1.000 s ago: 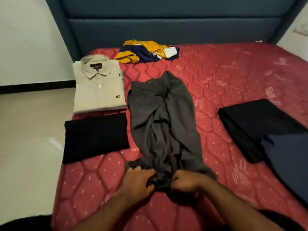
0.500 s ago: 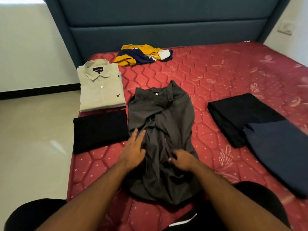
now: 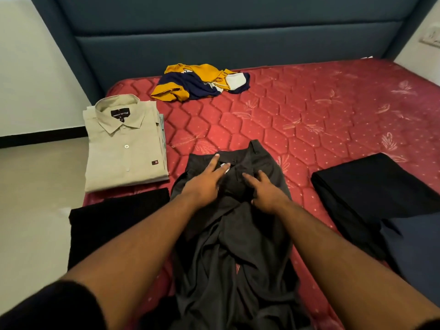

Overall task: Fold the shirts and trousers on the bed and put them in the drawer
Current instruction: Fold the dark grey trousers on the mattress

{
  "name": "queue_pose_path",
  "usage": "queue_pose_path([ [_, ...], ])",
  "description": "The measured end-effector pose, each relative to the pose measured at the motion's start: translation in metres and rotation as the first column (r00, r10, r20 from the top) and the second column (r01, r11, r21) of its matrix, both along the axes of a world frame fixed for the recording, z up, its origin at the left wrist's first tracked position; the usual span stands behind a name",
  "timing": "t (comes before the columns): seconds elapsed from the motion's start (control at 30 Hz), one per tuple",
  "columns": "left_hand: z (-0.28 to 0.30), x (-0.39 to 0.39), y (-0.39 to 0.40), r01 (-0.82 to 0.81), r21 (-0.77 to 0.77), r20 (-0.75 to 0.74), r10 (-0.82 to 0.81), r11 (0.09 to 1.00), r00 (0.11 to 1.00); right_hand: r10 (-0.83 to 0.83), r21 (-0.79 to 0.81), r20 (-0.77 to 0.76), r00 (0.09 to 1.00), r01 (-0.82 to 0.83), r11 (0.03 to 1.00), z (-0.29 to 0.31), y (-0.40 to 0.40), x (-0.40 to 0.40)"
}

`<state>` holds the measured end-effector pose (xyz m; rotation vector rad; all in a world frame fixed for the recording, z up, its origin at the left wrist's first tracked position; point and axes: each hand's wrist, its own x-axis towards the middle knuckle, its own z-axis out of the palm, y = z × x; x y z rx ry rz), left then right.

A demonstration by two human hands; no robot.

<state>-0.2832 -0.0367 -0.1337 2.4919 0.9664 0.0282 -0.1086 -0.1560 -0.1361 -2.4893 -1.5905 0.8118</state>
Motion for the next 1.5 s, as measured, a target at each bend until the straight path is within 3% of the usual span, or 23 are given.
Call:
queue_pose_path([
  [0.07, -0.008, 0.013, 0.016, 0.052, -0.010, -0.226, -0.053, 0.999, 0.973, -0.009, -0.102, 0.016, 1.000, 0.010, 0.995, -0.017, 0.002, 0.002],
  [0.13, -0.008, 0.010, 0.013, 0.083, 0.004, -0.347, -0.077, 0.997, 0.935, 0.009, -0.044, 0.162, 0.987, -0.002, 0.999, -0.013, -0.014, -0.012],
  [0.2, -0.004, -0.009, -0.009, 0.090, 0.041, -0.266, -0.076, 0.995, 0.961, 0.031, 0.046, 0.282, 0.959, -0.046, 0.998, -0.001, -0.047, -0.039],
  [0.23, -0.003, -0.026, -0.027, 0.090, 0.063, -0.190, -0.077, 0.994, 0.979, 0.035, 0.056, 0.264, 0.964, -0.051, 0.997, 0.007, -0.067, -0.053],
  [0.33, -0.001, -0.101, -0.101, 0.152, 0.062, -0.032, -0.150, 0.986, 0.988, -0.037, -0.097, -0.066, 0.997, 0.030, 0.995, 0.027, -0.136, -0.096],
  [0.4, -0.001, -0.158, -0.156, 0.147, -0.030, 0.043, -0.146, 0.989, 0.988, -0.033, -0.217, -0.280, 0.959, -0.030, 0.976, 0.040, -0.178, -0.118],
  [0.5, -0.001, -0.212, -0.209, 0.079, -0.212, -0.077, -0.097, 0.974, 0.992, -0.042, -0.354, -0.499, 0.866, -0.160, 0.922, 0.060, -0.213, -0.142],
  [0.57, 0.000, -0.235, -0.228, 0.031, -0.283, -0.116, -0.066, 0.959, 0.991, -0.047, -0.377, -0.550, 0.834, -0.197, 0.905, 0.065, -0.224, -0.153],
  [0.63, 0.008, -0.243, -0.235, -0.038, -0.231, -0.065, 0.024, 0.972, 0.998, 0.023, -0.258, -0.428, 0.903, -0.146, 0.955, 0.059, -0.224, -0.159],
  [0.7, 0.016, -0.233, -0.232, -0.110, -0.008, 0.046, 0.110, 0.994, 0.993, -0.025, 0.073, -0.206, 0.978, 0.041, 0.996, 0.043, -0.211, -0.154],
  [0.77, 0.025, -0.207, -0.228, -0.152, 0.172, 0.245, 0.107, 0.973, 0.964, -0.142, 0.385, -0.138, 0.980, 0.186, 0.904, 0.034, -0.192, -0.150],
  [0.83, 0.019, -0.170, -0.218, -0.109, 0.219, 0.291, 0.041, 0.970, 0.956, -0.187, 0.336, -0.056, 0.981, 0.195, 0.921, 0.028, -0.172, -0.144],
  [0.93, 0.005, -0.136, -0.206, 0.027, 0.220, -0.071, -0.011, 0.975, 0.997, -0.129, 0.050, 0.037, 0.991, 0.127, 0.991, 0.021, -0.166, -0.143],
  [1.0, 0.000, -0.136, -0.198, 0.042, 0.142, -0.245, -0.006, 0.989, 0.969, -0.213, 0.125, -0.078, 0.974, 0.222, 0.967, 0.018, -0.180, -0.139],
  [1.07, -0.005, -0.148, -0.190, -0.056, 0.067, -0.146, 0.065, 0.996, 0.987, -0.369, 0.200, -0.299, 0.880, 0.436, 0.877, 0.023, -0.206, -0.128],
  [1.13, -0.005, -0.167, -0.187, -0.232, -0.011, 0.153, 0.231, 0.973, 0.961, -0.457, 0.219, -0.345, 0.820, 0.543, 0.811, 0.026, -0.237, -0.113],
  [1.2, -0.004, -0.185, -0.187, -0.384, -0.070, 0.429, 0.375, 0.921, 0.822, -0.483, 0.168, -0.110, 0.869, 0.495, 0.852, 0.034, -0.257, -0.101],
  [1.3, -0.002, -0.200, -0.193, -0.483, -0.136, 0.564, 0.469, 0.865, 0.680, -0.324, 0.137, 0.338, 0.883, 0.295, 0.946, 0.043, -0.245, -0.105],
  [1.4, 0.000, -0.201, -0.200, -0.525, -0.195, 0.587, 0.527, 0.829, 0.614, -0.098, 0.240, 0.409, 0.907, -0.003, 0.971, 0.039, -0.196, -0.122],
  [1.5, 0.001, -0.201, -0.199, -0.544, -0.200, 0.590, 0.544, 0.815, 0.597, 0.114, 0.151, 0.424, 0.898, -0.194, 0.969, 0.026, -0.152, -0.140],
])
